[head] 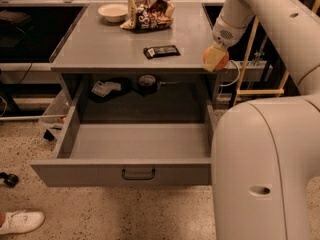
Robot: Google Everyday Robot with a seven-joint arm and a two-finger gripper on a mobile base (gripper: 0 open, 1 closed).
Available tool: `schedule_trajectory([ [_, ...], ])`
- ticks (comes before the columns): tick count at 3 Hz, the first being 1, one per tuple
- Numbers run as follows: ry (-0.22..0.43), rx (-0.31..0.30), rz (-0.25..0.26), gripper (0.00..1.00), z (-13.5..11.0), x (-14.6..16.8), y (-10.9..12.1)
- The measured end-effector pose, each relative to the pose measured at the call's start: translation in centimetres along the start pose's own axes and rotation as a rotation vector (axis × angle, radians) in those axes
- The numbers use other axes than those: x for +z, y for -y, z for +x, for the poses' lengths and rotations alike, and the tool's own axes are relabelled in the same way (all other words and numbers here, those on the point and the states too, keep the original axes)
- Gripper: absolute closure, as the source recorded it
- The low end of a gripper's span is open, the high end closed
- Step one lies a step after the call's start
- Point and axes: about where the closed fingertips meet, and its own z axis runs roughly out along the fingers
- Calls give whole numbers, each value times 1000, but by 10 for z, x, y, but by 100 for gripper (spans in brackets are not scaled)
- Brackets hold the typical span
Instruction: Pick orange from top drawer and place on counter
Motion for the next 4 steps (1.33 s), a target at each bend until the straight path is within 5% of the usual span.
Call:
schedule_trajectory([
  [1,27,-16,23,100,-12,4,9],
  [3,201,-26,154,100,-67,-26,50],
  [4,237,2,163,100,-76,-18,60],
])
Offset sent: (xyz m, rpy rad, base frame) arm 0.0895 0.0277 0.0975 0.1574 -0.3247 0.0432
